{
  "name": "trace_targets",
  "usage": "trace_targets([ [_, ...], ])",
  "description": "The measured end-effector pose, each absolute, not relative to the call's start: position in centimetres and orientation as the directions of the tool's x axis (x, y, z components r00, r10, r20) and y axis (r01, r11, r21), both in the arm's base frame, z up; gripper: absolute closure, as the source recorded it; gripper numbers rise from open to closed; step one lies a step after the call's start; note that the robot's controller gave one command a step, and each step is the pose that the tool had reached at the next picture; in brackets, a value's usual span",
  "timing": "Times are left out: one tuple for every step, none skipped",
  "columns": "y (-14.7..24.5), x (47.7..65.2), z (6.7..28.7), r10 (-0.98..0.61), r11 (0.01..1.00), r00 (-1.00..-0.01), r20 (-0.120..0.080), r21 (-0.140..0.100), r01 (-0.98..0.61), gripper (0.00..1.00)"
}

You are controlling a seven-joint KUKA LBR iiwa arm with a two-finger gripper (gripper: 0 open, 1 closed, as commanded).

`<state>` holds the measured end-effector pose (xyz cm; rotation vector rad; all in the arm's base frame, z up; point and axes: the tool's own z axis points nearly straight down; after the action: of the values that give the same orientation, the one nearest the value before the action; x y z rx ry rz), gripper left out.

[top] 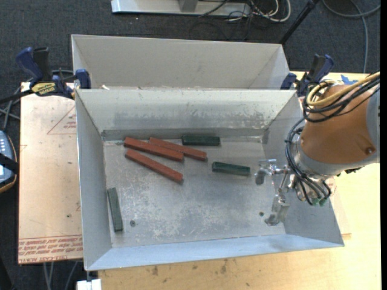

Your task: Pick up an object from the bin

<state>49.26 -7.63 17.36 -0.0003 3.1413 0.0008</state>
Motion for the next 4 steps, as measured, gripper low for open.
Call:
trace_targets([
  [-5.1,55.6,10.3,0.054,0.999,-0.999,-0.010,0.001,0.054,0.00],
  [-5.0,57.2,9.8,0.075,0.997,-0.997,0.001,0.002,0.075,0.00],
  [-4.9,61.1,10.8,0.049,0.999,-0.999,-0.006,0.001,0.049,0.00],
  [-4.8,59.8,7.6,0.224,0.975,-0.975,-0.002,0.002,0.224,0.00],
])
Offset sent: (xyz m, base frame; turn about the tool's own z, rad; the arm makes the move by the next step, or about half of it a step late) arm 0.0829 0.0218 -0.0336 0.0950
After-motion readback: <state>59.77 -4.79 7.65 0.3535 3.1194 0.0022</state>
